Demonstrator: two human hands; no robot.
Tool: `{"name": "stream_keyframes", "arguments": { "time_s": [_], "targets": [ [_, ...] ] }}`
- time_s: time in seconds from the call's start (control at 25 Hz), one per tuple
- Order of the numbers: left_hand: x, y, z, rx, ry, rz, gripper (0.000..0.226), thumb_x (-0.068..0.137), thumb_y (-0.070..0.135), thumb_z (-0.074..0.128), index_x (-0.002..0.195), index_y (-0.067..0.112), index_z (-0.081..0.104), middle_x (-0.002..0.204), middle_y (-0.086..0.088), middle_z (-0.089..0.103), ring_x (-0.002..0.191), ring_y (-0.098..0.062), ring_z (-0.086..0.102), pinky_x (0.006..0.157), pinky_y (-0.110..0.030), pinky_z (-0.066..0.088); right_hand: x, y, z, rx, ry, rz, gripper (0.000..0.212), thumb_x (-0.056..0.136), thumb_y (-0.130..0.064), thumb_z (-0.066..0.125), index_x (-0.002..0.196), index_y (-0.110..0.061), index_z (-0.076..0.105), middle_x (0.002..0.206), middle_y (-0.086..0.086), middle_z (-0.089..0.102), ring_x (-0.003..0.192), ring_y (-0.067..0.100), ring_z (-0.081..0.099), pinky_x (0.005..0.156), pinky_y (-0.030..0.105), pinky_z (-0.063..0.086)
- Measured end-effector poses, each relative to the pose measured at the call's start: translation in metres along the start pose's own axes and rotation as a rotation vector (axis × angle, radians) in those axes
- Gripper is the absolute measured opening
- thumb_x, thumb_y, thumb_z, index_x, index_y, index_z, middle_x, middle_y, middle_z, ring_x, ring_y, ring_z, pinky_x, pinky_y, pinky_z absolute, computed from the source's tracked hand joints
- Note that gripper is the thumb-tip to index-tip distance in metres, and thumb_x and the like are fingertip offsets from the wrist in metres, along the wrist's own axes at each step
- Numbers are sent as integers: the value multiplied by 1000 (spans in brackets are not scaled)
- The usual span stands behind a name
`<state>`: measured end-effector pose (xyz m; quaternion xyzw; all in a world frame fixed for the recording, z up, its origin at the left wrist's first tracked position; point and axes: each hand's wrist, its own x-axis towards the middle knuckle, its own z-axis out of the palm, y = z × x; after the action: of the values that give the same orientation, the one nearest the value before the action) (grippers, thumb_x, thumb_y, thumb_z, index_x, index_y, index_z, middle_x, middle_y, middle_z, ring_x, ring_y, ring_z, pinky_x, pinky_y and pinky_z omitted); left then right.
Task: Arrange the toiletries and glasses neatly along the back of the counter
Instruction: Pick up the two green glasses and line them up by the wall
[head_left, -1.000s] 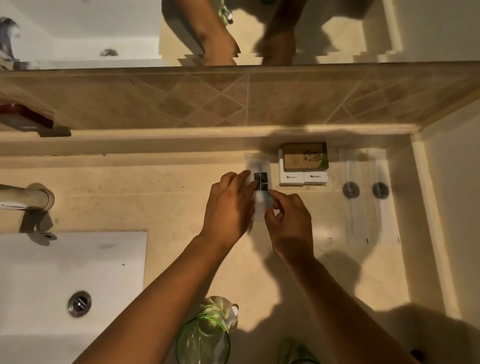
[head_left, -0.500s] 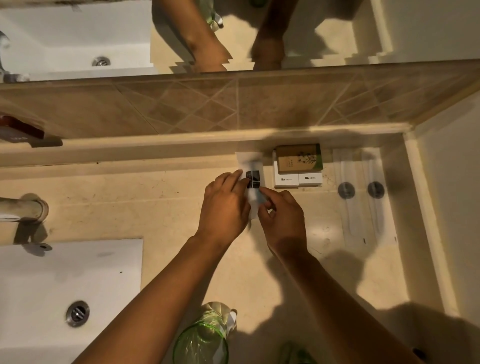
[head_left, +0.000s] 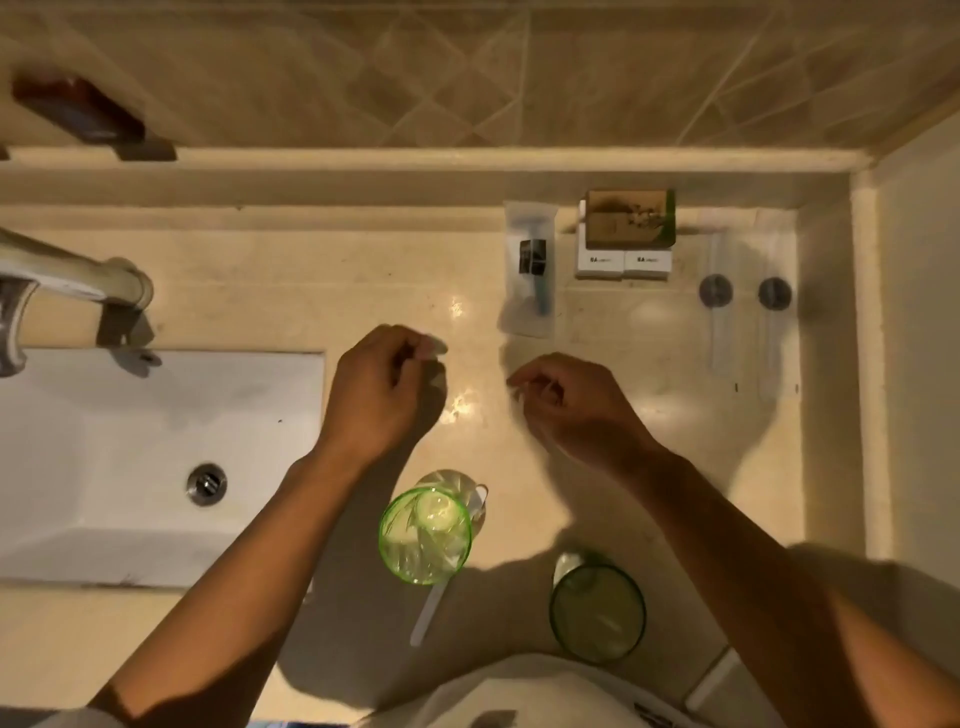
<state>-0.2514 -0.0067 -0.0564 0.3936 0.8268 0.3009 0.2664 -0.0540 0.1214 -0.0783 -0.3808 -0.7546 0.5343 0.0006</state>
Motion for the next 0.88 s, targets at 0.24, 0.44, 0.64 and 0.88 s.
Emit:
{"name": "stream_keyframes", "arguments": {
  "time_s": [0.24, 0.44, 0.64, 0.88],
  "targets": [
    [-124, -51, -14, 3, -72, -169, 50, 86, 1, 61, 99, 49, 60, 100, 15, 69, 90, 4, 65, 80, -6, 46, -29, -8, 39, -190, -561, -132, 69, 81, -12, 73, 138, -40, 47, 102, -40, 42, 76, -4, 53, 64, 12, 45],
    [-178, -53, 18, -304, -76, -197, 69, 82, 16, 81, 129, 54, 48, 123, 14, 65, 108, -5, 67, 88, -19, 56, -30, -10, 60, -291, -596, -267, 75, 71, -24, 86, 137, -30, 50, 109, -21, 47, 87, -18, 47, 66, 5, 40],
    [-175, -47, 27, -402, 37, -265, 66, 79, 13, 84, 125, 49, 53, 118, 17, 68, 107, -2, 67, 88, -13, 53, -32, -9, 69, -299, -495, -210, 80, 68, -32, 88, 138, -31, 50, 120, -9, 56, 101, 5, 56, 84, 19, 47],
    [-136, -46, 14, -630, 165, -346, 42, 83, 3, 78, 109, 31, 60, 104, 27, 70, 101, 3, 68, 79, -7, 50, -15, -32, 64, -149, -340, -103, 67, 68, -43, 83, 121, -63, 47, 105, -23, 57, 93, -7, 57, 68, 5, 44]
  ]
}}
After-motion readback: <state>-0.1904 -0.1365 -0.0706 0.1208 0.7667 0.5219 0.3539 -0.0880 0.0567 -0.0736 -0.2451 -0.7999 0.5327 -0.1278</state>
